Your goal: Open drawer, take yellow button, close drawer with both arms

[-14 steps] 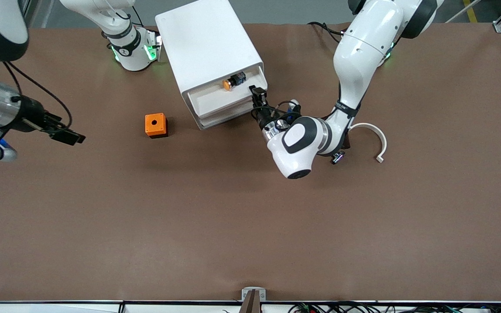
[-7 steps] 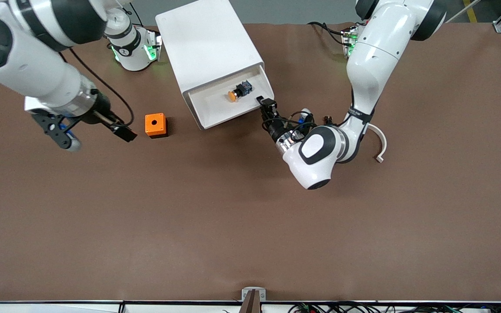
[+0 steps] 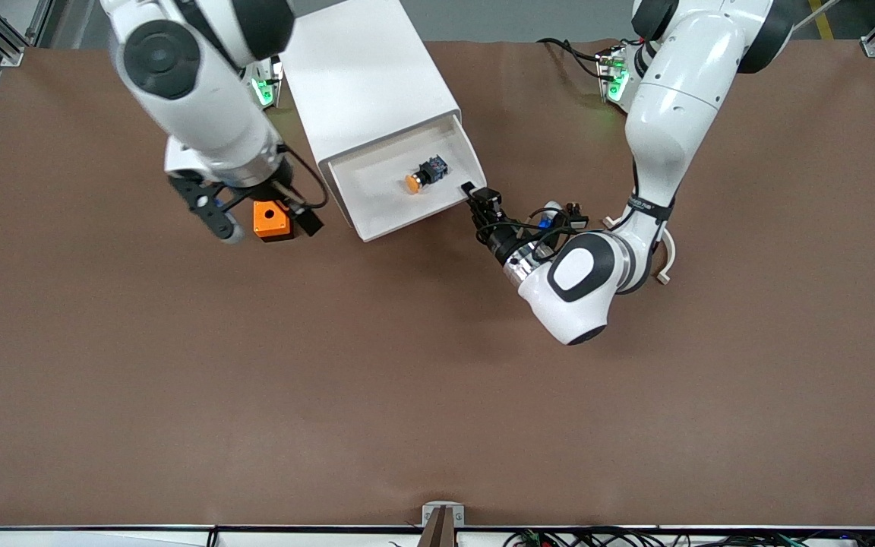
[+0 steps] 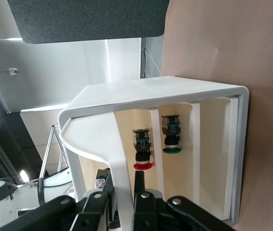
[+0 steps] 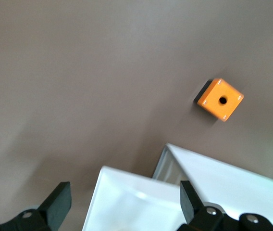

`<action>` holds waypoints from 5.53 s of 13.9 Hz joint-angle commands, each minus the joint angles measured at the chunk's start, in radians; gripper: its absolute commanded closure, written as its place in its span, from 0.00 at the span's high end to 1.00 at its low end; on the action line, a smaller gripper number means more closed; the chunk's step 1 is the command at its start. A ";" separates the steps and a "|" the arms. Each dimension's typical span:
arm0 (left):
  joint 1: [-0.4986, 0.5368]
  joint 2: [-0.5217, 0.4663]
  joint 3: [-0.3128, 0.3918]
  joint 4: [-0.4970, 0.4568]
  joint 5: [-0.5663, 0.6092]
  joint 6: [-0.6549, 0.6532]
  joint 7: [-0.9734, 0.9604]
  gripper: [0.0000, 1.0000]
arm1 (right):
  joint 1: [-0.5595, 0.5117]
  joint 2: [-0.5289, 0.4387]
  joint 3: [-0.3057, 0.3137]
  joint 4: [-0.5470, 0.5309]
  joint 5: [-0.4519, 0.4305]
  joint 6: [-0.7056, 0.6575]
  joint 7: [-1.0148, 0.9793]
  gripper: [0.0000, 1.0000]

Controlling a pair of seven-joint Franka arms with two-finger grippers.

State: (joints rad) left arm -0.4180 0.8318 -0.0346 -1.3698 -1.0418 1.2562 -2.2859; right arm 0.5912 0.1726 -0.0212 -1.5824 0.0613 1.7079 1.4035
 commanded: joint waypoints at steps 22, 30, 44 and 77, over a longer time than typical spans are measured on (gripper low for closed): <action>0.058 -0.048 0.058 0.155 0.119 0.087 1.055 1.00 | 0.361 0.231 -0.009 0.005 -0.060 0.203 0.357 1.00; 0.044 -0.210 0.050 0.152 0.412 0.370 1.330 1.00 | 0.378 0.232 -0.008 0.009 -0.049 0.190 0.403 1.00; -0.113 -0.215 0.047 0.132 0.842 0.609 1.137 1.00 | 0.378 0.231 -0.009 0.009 -0.061 0.164 0.357 0.79; -0.269 -0.195 -0.047 0.097 0.896 0.601 1.077 1.00 | -0.677 0.070 -0.020 -0.426 -0.067 0.482 -1.389 0.00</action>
State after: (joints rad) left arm -0.6636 0.6372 -0.0813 -1.2709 -0.1442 1.8530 -1.2036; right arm -0.0491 0.3145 -0.0637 -1.8705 0.0146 2.0836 0.0619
